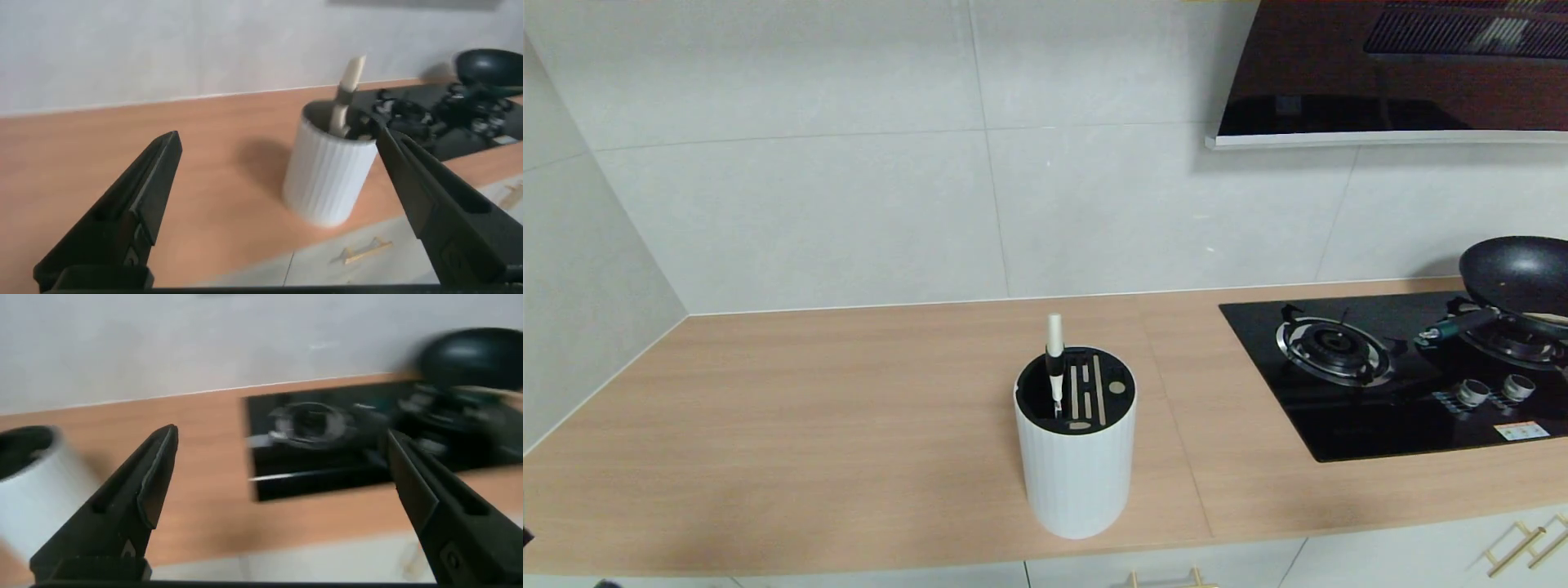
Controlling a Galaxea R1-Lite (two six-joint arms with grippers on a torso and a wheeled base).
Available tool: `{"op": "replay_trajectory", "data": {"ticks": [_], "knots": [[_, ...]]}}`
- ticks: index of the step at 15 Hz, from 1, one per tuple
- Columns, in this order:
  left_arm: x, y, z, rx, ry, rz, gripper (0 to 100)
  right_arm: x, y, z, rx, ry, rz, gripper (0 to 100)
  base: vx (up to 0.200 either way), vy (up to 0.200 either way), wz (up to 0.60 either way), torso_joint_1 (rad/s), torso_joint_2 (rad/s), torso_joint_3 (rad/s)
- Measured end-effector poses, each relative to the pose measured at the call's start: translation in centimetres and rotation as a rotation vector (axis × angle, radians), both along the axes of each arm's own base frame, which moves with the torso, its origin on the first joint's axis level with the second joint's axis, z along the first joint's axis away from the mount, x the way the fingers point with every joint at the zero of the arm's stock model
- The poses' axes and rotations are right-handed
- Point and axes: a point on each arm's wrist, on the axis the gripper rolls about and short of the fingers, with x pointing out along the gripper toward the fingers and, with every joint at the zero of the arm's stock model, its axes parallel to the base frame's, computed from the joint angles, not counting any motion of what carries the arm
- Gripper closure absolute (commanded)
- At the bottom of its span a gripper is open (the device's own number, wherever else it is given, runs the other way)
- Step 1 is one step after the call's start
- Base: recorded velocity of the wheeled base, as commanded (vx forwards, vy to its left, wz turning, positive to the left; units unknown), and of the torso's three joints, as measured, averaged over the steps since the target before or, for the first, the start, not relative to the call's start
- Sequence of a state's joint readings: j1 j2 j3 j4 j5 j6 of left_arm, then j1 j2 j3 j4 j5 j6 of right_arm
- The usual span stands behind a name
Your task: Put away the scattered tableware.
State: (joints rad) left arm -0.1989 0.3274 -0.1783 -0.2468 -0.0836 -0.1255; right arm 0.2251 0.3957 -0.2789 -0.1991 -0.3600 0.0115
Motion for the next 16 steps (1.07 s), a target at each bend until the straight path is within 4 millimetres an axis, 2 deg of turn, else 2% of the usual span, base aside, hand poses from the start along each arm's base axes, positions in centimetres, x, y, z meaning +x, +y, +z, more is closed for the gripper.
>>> {"op": "replay_trajectory", "data": {"ticks": [2, 6, 7, 10, 11, 13, 16], "knots": [[-1.7, 0.2, -1.3, -0.003, -0.042, 0.062, 0, -2.0, -0.4, -0.5, -0.036, -0.070, -0.064, 0, 0.000, 0.000, 0.00, 0.000, 0.00, 0.000], [-2.3, 0.0, -4.2, 0.034, -0.089, 0.112, 0, -3.8, -0.3, -3.5, -0.066, -0.103, -0.149, 0, 0.000, 0.000, 0.00, 0.000, 0.00, 0.000], [-2.4, -0.1, -5.2, 0.053, -0.066, 0.111, 0, -3.9, -0.2, -4.3, -0.078, -0.107, -0.152, 0, 0.000, 0.000, 0.00, 0.000, 0.00, 0.000], [-2.3, 0.1, -7.5, 0.105, 0.055, 0.250, 0, -3.4, 0.0, -8.0, -0.092, -0.038, -0.173, 0, 0.000, 0.000, 0.00, 0.000, 0.00, 0.000], [-2.4, 0.2, -7.4, 0.123, 0.035, 0.268, 0, -3.2, 0.0, -8.9, -0.078, 0.006, -0.174, 0, 0.000, 0.000, 0.00, 0.000, 0.00, 0.000], [-2.4, 0.2, -7.5, 0.140, 0.036, 0.292, 0, -3.2, 0.0, -9.6, -0.046, 0.040, -0.164, 0, 0.000, 0.000, 0.00, 0.000, 0.00, 0.000], [-2.4, 0.3, -7.9, 0.131, 0.079, 0.318, 0, -3.1, 0.3, -9.8, 0.004, 0.038, -0.018, 0, 0.000, 0.000, 0.00, 0.000, 0.00, 0.000]]}}
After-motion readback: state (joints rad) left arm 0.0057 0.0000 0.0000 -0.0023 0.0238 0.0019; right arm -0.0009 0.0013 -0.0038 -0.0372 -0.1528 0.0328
